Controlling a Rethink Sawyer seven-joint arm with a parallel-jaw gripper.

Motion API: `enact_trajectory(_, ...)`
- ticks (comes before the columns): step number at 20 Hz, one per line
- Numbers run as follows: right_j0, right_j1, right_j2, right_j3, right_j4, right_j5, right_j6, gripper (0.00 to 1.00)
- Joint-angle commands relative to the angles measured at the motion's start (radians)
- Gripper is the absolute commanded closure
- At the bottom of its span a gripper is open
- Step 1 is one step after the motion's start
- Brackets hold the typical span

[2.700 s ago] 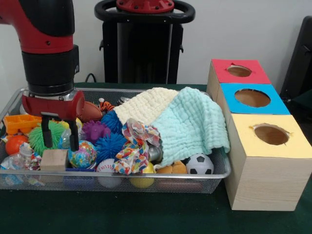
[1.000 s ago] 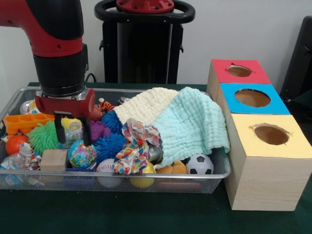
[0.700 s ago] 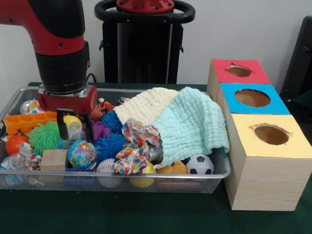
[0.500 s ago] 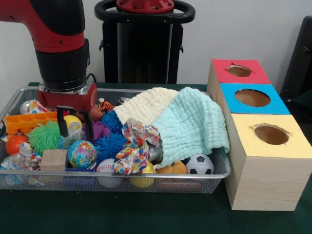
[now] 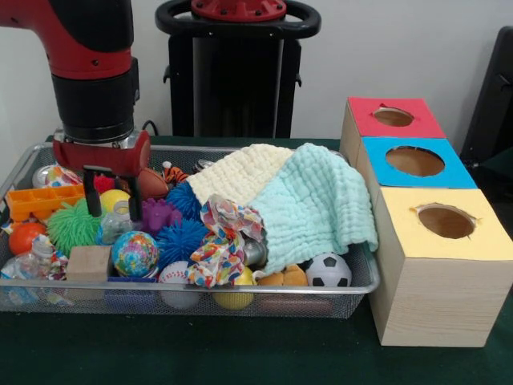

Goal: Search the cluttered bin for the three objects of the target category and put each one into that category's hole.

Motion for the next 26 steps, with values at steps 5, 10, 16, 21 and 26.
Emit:
enact_trajectory(5, -0.042, 0.027, 0.006, 0.094, -0.107, 0.019, -0.033, 0.00)
enact_trajectory(10, -0.058, 0.030, 0.017, 0.117, -0.118, 0.009, -0.027, 0.00)
enact_trajectory(16, -0.076, 0.038, 0.045, 0.147, -0.105, -0.010, -0.008, 0.00)
enact_trajectory(21, -0.105, 0.008, 0.101, 0.202, -0.095, -0.109, 0.006, 0.00)
enact_trajectory(26, -0.107, -0.001, 0.114, 0.212, -0.078, -0.100, 0.021, 0.00)
